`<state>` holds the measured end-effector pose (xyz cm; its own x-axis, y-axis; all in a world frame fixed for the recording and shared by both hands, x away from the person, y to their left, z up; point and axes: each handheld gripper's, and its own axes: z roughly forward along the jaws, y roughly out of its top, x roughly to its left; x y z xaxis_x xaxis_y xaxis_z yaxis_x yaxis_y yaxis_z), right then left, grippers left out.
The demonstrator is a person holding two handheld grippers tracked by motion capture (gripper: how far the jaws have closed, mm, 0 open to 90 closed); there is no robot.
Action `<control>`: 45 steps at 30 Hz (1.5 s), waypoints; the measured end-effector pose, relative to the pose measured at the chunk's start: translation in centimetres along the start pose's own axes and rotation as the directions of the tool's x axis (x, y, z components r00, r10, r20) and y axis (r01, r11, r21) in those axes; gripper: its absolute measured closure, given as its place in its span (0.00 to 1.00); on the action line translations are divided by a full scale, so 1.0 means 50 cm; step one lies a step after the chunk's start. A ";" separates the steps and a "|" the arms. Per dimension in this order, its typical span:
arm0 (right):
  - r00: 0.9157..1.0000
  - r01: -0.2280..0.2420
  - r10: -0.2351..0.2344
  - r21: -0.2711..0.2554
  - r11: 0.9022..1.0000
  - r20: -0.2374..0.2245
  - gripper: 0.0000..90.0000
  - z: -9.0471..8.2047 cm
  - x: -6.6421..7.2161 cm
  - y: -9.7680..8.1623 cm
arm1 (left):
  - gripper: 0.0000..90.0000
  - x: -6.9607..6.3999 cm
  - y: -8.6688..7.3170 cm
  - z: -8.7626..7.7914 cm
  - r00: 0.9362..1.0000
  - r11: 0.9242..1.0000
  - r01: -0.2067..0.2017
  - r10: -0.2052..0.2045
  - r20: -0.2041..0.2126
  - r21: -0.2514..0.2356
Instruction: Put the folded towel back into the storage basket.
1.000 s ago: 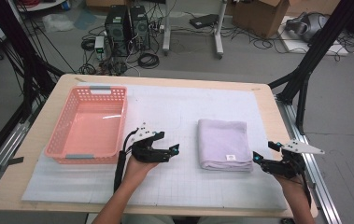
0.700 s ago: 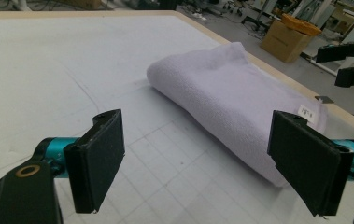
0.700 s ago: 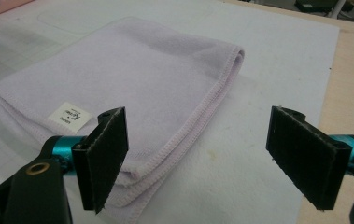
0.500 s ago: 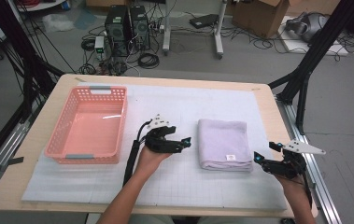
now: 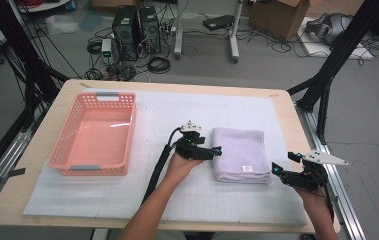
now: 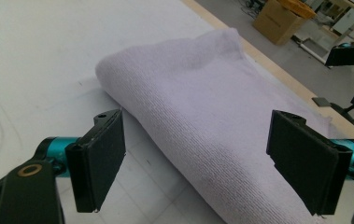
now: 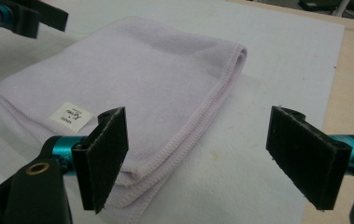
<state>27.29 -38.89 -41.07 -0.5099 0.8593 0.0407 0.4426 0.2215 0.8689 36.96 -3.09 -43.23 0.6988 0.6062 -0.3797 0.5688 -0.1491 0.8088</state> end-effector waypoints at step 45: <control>1.000 -0.007 0.007 0.003 1.000 -0.012 0.22 0.001 -0.003 -0.001 | 0.83 -0.025 -0.008 0.058 0.996 0.997 -0.045 0.040 0.077 0.059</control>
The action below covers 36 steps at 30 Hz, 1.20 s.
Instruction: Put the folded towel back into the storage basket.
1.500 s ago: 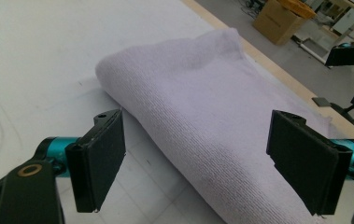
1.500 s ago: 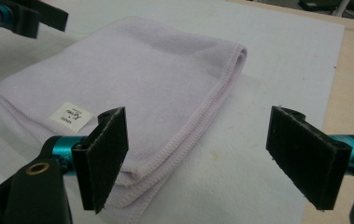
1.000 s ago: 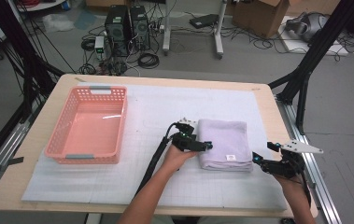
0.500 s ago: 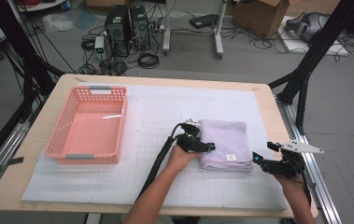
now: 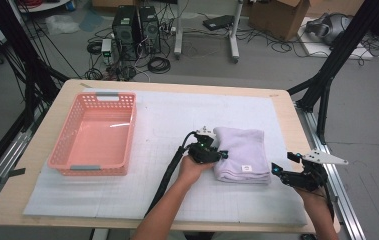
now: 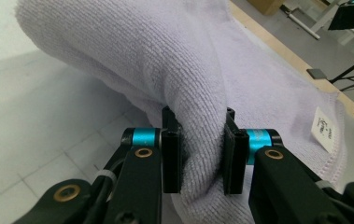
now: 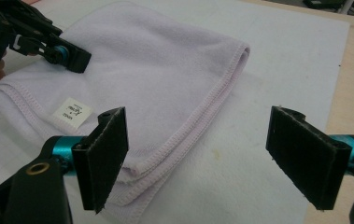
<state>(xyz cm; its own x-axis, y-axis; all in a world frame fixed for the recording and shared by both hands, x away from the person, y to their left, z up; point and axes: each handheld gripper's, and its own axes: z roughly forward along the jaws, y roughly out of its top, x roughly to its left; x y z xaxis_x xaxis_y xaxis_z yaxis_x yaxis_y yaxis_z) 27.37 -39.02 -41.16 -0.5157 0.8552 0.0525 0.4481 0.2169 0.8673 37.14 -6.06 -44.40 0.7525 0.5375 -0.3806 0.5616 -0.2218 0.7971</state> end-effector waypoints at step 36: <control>1.000 -0.009 0.009 -0.021 1.000 0.004 0.22 -0.005 0.000 0.004 | 0.84 -0.020 0.044 -0.167 0.961 0.934 -0.243 0.269 0.064 -0.263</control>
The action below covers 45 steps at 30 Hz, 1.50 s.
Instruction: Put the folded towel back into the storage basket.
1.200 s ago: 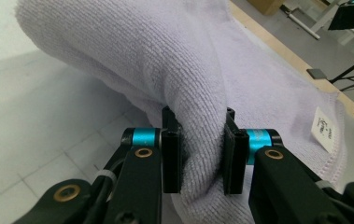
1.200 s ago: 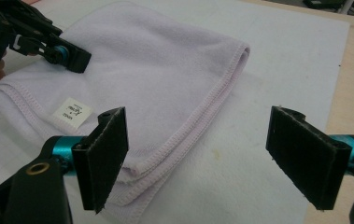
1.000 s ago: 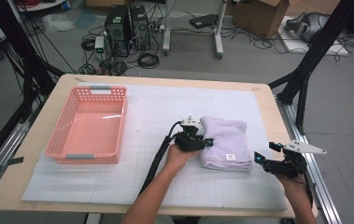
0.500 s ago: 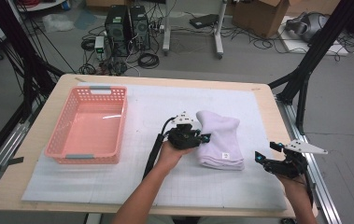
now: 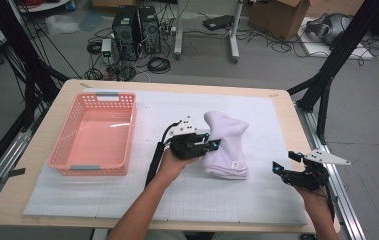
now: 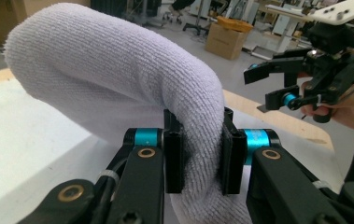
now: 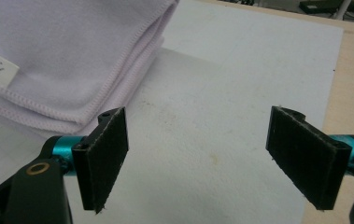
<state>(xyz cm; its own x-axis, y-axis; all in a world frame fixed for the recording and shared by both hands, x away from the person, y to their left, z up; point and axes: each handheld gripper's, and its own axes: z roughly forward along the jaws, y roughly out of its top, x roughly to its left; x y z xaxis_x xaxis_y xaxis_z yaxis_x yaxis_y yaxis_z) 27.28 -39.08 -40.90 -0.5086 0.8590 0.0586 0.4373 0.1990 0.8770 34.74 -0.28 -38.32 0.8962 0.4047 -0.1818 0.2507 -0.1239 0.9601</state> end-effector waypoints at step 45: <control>1.000 0.016 -0.016 -0.009 1.000 -0.006 0.22 0.003 0.014 0.008 | 0.84 0.073 0.092 -0.304 0.995 0.980 -0.078 0.065 -0.072 -0.181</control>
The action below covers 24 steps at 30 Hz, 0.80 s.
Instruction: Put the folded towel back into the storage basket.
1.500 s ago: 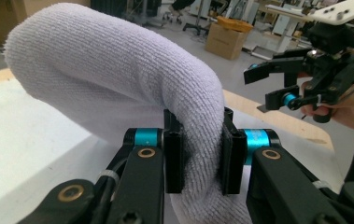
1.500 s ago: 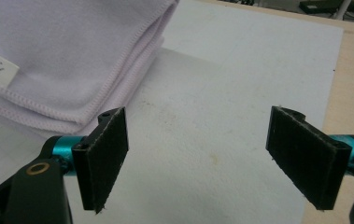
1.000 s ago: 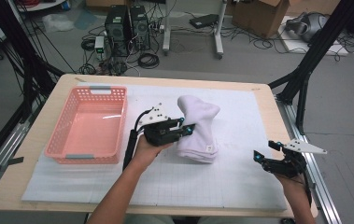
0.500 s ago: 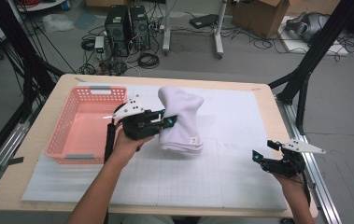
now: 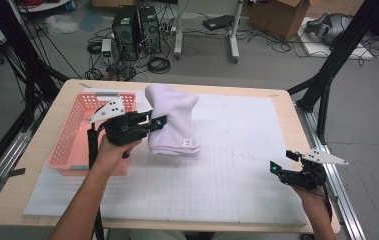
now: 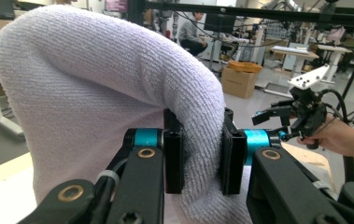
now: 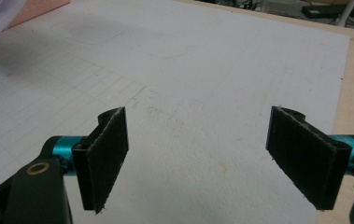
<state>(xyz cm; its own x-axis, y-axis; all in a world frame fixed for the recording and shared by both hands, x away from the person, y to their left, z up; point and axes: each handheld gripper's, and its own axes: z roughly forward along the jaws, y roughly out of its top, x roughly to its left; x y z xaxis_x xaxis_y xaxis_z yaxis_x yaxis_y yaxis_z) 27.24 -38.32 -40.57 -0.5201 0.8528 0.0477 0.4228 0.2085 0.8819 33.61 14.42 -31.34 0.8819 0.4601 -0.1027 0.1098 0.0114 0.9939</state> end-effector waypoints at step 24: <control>1.000 -0.001 0.001 0.002 1.000 0.004 0.22 0.003 0.000 0.002 | 0.84 0.043 0.041 -0.143 0.996 0.997 0.001 -0.008 -0.086 -0.080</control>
<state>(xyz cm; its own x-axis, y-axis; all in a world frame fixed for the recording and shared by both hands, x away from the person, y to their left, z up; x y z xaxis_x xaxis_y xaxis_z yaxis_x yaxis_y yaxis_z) 27.38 -38.25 -40.55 -0.5166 0.8550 0.0463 0.4247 0.2090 0.8809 32.42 21.78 -29.24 0.8384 0.5345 -0.1066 0.0735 0.0829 0.9938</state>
